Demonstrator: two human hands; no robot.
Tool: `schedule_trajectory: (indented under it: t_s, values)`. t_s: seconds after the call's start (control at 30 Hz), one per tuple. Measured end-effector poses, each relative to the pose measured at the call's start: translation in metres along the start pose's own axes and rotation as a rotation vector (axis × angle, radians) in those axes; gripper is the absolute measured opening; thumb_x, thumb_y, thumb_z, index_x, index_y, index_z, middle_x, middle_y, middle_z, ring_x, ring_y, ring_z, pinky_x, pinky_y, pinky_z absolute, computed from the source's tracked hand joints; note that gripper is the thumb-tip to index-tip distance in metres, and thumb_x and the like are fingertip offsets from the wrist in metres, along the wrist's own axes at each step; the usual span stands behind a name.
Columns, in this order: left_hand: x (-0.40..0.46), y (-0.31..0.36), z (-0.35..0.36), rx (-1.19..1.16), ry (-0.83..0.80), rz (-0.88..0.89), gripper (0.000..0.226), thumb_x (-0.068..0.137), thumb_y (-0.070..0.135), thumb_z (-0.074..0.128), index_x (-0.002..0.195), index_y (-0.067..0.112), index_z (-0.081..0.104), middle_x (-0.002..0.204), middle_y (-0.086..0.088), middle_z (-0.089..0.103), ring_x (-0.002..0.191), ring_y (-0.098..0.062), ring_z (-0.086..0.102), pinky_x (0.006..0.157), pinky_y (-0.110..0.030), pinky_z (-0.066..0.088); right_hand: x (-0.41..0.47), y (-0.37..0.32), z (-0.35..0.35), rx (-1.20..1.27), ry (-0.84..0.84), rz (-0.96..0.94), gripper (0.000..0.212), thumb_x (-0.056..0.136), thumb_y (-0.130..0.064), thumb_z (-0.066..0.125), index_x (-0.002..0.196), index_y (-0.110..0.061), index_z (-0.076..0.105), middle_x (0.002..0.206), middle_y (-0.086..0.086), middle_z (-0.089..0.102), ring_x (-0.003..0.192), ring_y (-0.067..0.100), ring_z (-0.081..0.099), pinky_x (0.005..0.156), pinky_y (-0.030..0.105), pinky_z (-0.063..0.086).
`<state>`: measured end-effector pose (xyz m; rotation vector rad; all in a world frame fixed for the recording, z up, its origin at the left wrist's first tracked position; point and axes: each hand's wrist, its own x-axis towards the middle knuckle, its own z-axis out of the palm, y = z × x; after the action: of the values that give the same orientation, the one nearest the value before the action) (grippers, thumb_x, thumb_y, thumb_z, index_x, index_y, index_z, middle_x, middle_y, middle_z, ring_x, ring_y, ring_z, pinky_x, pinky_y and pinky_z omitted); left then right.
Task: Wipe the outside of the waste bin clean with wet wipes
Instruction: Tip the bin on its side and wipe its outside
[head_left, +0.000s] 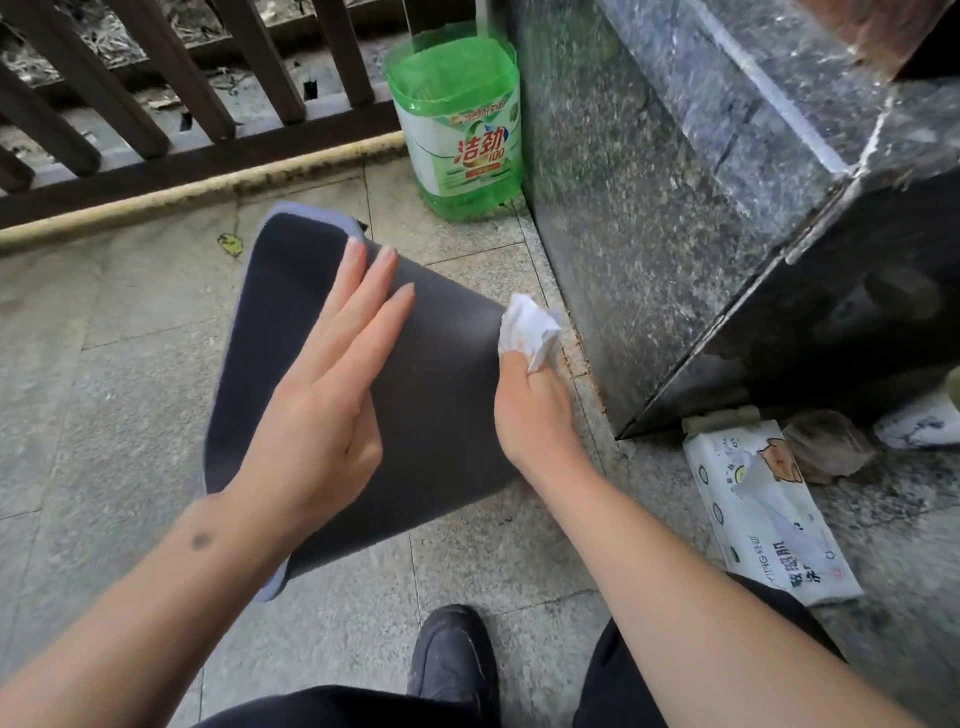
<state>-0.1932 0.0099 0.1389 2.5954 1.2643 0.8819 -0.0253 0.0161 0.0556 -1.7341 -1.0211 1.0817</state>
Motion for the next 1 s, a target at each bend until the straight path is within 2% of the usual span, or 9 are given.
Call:
schedule_trajectory:
  t_s: [0.07, 0.13, 0.3, 0.37, 0.5, 0.63, 0.87, 0.93, 1.0]
  values:
    - [-0.005, 0.009, 0.004, 0.01, 0.034, 0.074, 0.046, 0.093, -0.018, 0.032, 0.137, -0.015, 0.046, 0.152, -0.029, 0.036, 0.149, -0.041, 0.024, 0.122, -0.044, 0.023, 0.0, -0.002, -0.004, 0.026, 0.042, -0.108, 0.019, 0.095, -0.028, 0.03, 0.102, -0.026, 0.047, 0.086, -0.01, 0.05, 0.085, 0.012, 0.042, 0.073, 0.02, 0.028]
    - [-0.02, 0.015, 0.013, 0.02, 0.034, 0.125, 0.04, 0.093, -0.018, 0.035, 0.131, -0.018, 0.048, 0.146, -0.032, 0.039, 0.147, -0.042, 0.026, 0.121, -0.047, 0.025, -0.001, -0.002, -0.006, 0.002, 0.073, -0.206, 0.02, 0.096, -0.023, 0.031, 0.104, -0.026, 0.05, 0.088, -0.007, 0.049, 0.083, 0.008, 0.039, 0.071, 0.017, 0.026]
    - [-0.044, 0.012, 0.029, -0.005, -0.045, 0.172, 0.038, 0.096, -0.017, 0.03, 0.13, -0.018, 0.047, 0.144, -0.033, 0.04, 0.146, -0.046, 0.029, 0.119, -0.05, 0.028, -0.006, 0.001, 0.005, -0.097, 0.096, -0.407, 0.024, 0.093, -0.018, 0.033, 0.088, -0.009, 0.055, 0.086, 0.008, 0.059, 0.085, 0.024, 0.052, 0.079, 0.036, 0.04]
    - [-0.045, 0.013, 0.028, -0.038, -0.034, 0.153, 0.044, 0.09, -0.02, 0.031, 0.132, -0.018, 0.046, 0.146, -0.033, 0.039, 0.146, -0.046, 0.028, 0.119, -0.05, 0.027, -0.006, 0.004, 0.005, -0.095, 0.083, -0.425, 0.023, 0.094, -0.016, 0.033, 0.09, -0.01, 0.055, 0.085, 0.006, 0.059, 0.084, 0.021, 0.052, 0.08, 0.035, 0.04]
    - [-0.039, 0.017, 0.016, -0.116, -0.017, 0.037, 0.059, 0.079, -0.017, 0.037, 0.138, -0.015, 0.041, 0.154, -0.029, 0.033, 0.15, -0.042, 0.023, 0.121, -0.047, 0.025, -0.014, 0.004, 0.008, -0.117, 0.048, -0.42, 0.025, 0.097, -0.014, 0.036, 0.107, -0.01, 0.058, 0.103, 0.007, 0.062, 0.094, 0.007, 0.045, 0.087, 0.019, 0.032]
    - [-0.025, 0.008, -0.001, -0.149, 0.07, -0.234, 0.058, 0.093, 0.003, 0.045, 0.15, -0.002, 0.036, 0.162, -0.013, 0.029, 0.153, -0.024, 0.02, 0.123, -0.034, 0.02, -0.032, -0.004, 0.012, -0.124, -0.045, -0.446, 0.028, 0.095, -0.013, 0.037, 0.11, -0.002, 0.058, 0.105, 0.014, 0.062, 0.099, 0.019, 0.052, 0.087, 0.019, 0.035]
    - [-0.037, -0.007, -0.024, -0.083, -0.033, -0.46, 0.063, 0.094, 0.012, 0.044, 0.155, 0.006, 0.029, 0.165, 0.0, 0.021, 0.153, -0.006, 0.011, 0.119, -0.012, 0.009, -0.078, -0.001, 0.004, -0.066, -0.275, -0.345, 0.034, 0.102, -0.027, 0.033, 0.128, -0.018, 0.054, 0.118, -0.008, 0.06, 0.116, 0.011, 0.054, 0.103, 0.024, 0.042]
    - [-0.045, -0.011, -0.028, -0.077, -0.053, -0.46, 0.059, 0.097, 0.012, 0.04, 0.155, 0.006, 0.029, 0.165, 0.0, 0.02, 0.153, -0.004, 0.01, 0.119, -0.012, 0.008, -0.068, 0.0, -0.005, -0.04, -0.204, -0.206, 0.034, 0.101, -0.032, 0.031, 0.12, -0.023, 0.057, 0.112, -0.013, 0.059, 0.113, 0.013, 0.055, 0.096, 0.024, 0.043]
    - [-0.052, -0.014, -0.033, -0.085, -0.047, -0.481, 0.055, 0.1, 0.011, 0.039, 0.155, 0.007, 0.03, 0.166, -0.001, 0.02, 0.152, -0.002, 0.011, 0.119, -0.013, 0.008, -0.05, 0.007, -0.017, -0.055, -0.014, -0.003, 0.034, 0.096, -0.04, 0.029, 0.103, -0.021, 0.056, 0.1, -0.003, 0.061, 0.099, 0.025, 0.055, 0.079, 0.029, 0.041]
